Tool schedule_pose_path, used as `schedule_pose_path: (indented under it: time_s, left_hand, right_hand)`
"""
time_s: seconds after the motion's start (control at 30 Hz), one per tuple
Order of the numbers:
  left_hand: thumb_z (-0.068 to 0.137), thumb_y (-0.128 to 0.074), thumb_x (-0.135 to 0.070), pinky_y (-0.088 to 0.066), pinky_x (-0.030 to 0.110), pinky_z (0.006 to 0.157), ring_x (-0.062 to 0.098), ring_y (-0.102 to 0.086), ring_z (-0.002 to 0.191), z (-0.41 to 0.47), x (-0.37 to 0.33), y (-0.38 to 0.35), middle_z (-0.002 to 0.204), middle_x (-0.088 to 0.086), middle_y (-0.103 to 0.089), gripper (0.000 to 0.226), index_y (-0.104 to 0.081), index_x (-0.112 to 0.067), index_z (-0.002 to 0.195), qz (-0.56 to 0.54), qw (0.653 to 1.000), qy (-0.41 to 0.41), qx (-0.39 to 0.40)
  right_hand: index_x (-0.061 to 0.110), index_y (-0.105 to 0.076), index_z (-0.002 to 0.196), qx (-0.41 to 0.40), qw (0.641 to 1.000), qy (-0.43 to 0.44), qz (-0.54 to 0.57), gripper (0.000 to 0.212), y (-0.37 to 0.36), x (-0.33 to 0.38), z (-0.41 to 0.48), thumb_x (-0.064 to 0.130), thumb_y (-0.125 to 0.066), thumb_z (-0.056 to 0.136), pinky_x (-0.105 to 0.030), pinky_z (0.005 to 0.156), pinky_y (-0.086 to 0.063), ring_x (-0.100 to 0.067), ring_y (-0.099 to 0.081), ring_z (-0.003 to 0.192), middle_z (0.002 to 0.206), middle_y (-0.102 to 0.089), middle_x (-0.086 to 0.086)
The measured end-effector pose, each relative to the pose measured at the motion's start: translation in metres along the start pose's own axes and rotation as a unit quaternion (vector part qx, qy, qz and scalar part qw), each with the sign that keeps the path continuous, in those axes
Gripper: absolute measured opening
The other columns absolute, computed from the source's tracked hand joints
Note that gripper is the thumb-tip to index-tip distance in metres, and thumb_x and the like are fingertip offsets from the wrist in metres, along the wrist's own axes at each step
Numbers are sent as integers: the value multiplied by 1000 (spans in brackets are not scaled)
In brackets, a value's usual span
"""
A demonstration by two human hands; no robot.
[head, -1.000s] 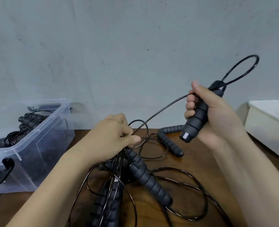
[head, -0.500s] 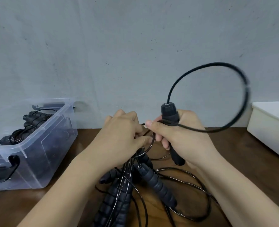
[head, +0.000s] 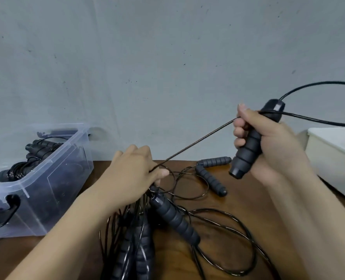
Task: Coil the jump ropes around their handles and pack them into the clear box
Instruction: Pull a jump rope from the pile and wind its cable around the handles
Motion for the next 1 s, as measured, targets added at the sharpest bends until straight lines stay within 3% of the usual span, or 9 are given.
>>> schedule_pose_path:
  time_s: [0.1, 0.17, 0.33, 0.4, 0.57, 0.7, 0.83, 1.0]
  left_hand:
    - [98, -27, -74, -35, 39, 100, 10, -43, 98, -3, -6, -2, 90, -12, -52, 59, -60, -29, 80, -6, 1000, 1, 9]
    - [99, -25, -73, -36, 40, 99, 12, -45, 99, -5, -7, -3, 88, -12, -57, 58, -52, -25, 83, -7, 1000, 5, 7]
    - [107, -35, -40, -36, 36, 92, 16, -44, 99, -8, -13, -2, 89, -9, -53, 29, -54, -25, 92, 66, 998, -11, 9]
    - [110, -34, -36, -38, 36, 90, 16, -43, 97, -11, -17, 0, 91, -9, -53, 30, -54, -27, 90, 78, 997, -19, 0]
    - [110, -34, -42, -33, 34, 84, 16, -40, 96, -11, -22, 3, 85, -10, -41, 37, -32, -32, 74, 117, 993, -10, -7]
    - [102, -33, -56, -33, 35, 88, 14, -40, 100, -9, -18, -5, 91, -11, -46, 41, -62, -30, 88, 109, 994, -19, 26]
    - [101, -49, -65, -31, 34, 93, 10, -41, 102, -9, -5, -7, 94, -16, -52, 38, -74, -38, 91, 37, 999, -9, 38]
    - [100, -48, -68, -34, 38, 98, 11, -45, 106, -8, 23, -9, 100, -17, -57, 36, -75, -44, 95, 26, 997, 20, 77]
  right_hand:
    - [13, -69, 97, -10, 997, -52, 49, 20, -10, -37, 2, 28, -80, 92, -19, 51, -49, -9, -64, 64, 84, -72, -3]
    - [11, -71, 91, 31, 993, -111, 40, 21, -29, -65, -8, 25, -84, 83, -19, 49, -48, -11, -65, 62, 84, -72, -8]
    - [-1, -74, 105, 160, 966, -200, -34, 16, -72, -101, -44, 9, -78, 93, -21, 54, -55, -20, -75, 73, 98, -79, -20]
    - [-1, -76, 100, 151, 970, -181, -62, 15, -73, -107, -45, 12, -79, 94, -24, 54, -53, -20, -67, 67, 89, -76, -17]
    - [7, -75, 75, 98, 983, -125, -93, 19, -67, -108, -41, 9, -80, 94, -26, 46, -48, -22, -65, 57, 77, -73, -22]
    - [3, -72, 78, 72, 989, -82, -96, 16, -63, -89, -40, 4, -79, 93, -27, 46, -48, -23, -64, 54, 75, -74, -24]
    - [3, -67, 82, 34, 997, -24, -71, 14, -50, -47, -30, 4, -75, 94, -23, 46, -47, -18, -62, 50, 69, -72, -15]
    - [11, -63, 84, -35, 998, 43, 6, 18, -7, 17, -10, 9, -65, 101, -16, 49, -43, -8, -56, 53, 65, -65, 0]
Point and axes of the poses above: each hand's wrist, its own z-axis towards the middle knuckle, its own y-axis out of the back of the hand, x = y × z, the point moved 9 cm from there along z, towards the middle knuckle
